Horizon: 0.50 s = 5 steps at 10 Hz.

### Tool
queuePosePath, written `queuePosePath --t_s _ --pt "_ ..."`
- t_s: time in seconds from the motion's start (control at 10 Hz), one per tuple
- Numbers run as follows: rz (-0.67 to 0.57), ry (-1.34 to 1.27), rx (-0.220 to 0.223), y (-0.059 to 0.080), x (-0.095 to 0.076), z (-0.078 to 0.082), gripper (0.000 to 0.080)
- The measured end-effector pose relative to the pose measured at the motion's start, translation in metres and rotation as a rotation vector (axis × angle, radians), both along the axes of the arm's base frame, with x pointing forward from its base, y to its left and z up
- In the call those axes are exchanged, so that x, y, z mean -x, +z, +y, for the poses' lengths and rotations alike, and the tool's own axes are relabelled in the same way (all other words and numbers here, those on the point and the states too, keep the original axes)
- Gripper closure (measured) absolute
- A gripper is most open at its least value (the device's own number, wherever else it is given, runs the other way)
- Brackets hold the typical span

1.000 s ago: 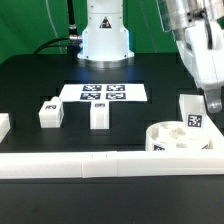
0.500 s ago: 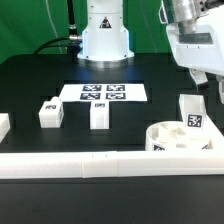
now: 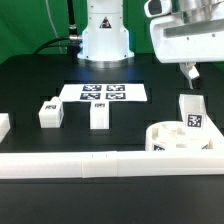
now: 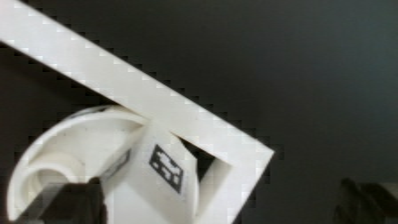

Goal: Assemble stool

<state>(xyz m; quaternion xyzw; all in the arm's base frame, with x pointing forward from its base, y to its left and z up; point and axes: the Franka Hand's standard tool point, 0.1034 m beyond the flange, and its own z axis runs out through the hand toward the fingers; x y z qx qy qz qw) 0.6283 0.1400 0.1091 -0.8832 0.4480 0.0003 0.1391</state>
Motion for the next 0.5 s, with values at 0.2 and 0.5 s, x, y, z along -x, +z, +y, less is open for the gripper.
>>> queuePosePath --t_s 0.2,0.5 --pt "-0.037 0.146 0.02 -0.0011 0.0001 -0.0016 0.0151" --pt "-0.064 0.445 0.083 -0.0007 0.0005 -0.0018 0.0151"
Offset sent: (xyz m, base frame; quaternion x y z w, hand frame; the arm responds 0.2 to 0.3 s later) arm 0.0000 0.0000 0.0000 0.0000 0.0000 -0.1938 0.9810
